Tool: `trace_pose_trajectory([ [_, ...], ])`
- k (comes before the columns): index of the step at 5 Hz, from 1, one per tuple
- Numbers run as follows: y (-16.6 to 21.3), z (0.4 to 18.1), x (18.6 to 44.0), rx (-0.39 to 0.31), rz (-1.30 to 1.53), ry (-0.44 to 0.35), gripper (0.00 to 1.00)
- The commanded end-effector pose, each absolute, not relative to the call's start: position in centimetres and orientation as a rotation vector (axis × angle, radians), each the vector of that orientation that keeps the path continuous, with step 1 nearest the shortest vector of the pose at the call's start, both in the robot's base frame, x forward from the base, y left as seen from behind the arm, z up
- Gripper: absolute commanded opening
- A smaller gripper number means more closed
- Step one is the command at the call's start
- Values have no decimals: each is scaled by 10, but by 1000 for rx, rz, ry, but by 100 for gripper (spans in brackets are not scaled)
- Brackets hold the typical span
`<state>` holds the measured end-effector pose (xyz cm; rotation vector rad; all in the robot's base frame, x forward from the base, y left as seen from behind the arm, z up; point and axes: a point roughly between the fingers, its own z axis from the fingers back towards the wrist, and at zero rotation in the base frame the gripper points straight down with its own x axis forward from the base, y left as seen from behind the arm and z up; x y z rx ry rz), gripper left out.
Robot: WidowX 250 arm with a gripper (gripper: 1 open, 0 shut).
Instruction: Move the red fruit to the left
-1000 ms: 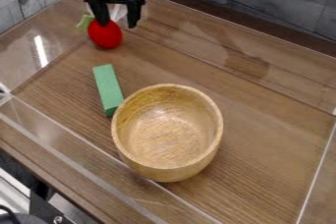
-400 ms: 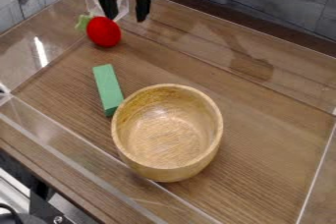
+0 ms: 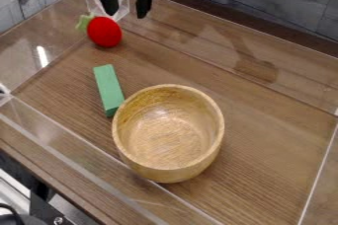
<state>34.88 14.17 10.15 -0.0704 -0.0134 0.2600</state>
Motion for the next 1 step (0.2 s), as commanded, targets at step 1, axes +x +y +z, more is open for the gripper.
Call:
trace_pose_trajectory([
  [1,140,141,356,-34,235,-88,100],
])
